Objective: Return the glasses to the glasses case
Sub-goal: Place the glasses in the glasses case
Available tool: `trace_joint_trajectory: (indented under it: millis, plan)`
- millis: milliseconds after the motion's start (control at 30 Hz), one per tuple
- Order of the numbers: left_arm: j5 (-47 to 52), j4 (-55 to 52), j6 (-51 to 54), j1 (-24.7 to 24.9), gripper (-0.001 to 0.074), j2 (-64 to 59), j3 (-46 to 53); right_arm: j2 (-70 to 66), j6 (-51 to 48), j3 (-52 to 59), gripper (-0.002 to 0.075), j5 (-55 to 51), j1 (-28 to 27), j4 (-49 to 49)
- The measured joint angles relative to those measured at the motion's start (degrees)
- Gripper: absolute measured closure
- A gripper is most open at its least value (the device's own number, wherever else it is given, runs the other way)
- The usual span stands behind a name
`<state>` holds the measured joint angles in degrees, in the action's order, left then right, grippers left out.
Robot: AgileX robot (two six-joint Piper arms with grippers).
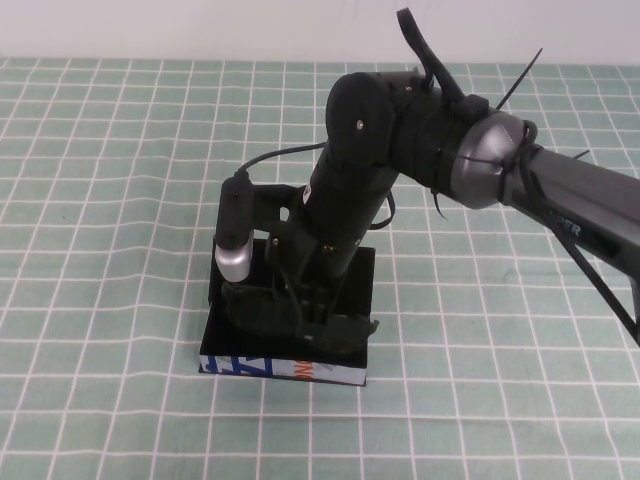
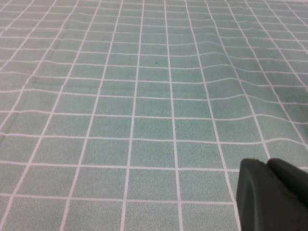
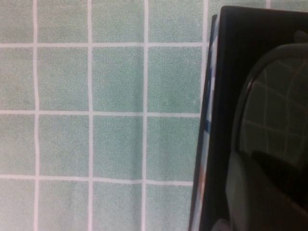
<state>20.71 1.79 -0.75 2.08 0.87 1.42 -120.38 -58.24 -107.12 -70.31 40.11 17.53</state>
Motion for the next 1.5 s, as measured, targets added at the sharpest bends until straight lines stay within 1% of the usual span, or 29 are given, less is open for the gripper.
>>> trace_joint_trajectory:
  millis: [100,233,400,700,1000,1300,1400,1500]
  plan:
    - [0.00,0.00,0.00,0.00,0.0739,0.00,0.00,-0.38,0.00,0.00,0.0664,0.00,0.25,-0.07]
    - [0.00,0.00,0.00,0.00,0.0739,0.00,0.00,-1.19,-0.89,-0.03,0.0664,0.00,1.88,-0.79]
    - [0.00,0.00,0.00,0.00,0.0739,0.00,0.00,-2.24,-0.94,-0.16,0.0664,0.11,3.41,-3.99]
    - [0.00,0.00,0.00,0.00,0.0739,0.00,0.00,-2.37,-0.94,-0.38,0.0664,0.33,3.44,-4.65]
    - [0.00,0.00,0.00,0.00,0.0739,0.00,0.00,-2.59,-0.94,-0.38,0.0664,4.41,3.44,-4.87]
    - [0.00,0.00,0.00,0.00,0.0739,0.00,0.00,-4.02,-1.03,-0.38,0.0662,5.33,3.44,-5.40]
    - [0.00,0.00,0.00,0.00,0.0739,0.00,0.00,-4.11,-1.03,-0.38,0.0620,5.53,3.44,-5.90]
    - [0.00,0.00,0.00,0.00,0.0739,0.00,0.00,-4.11,-1.03,-0.38,0.0517,5.64,3.44,-6.53]
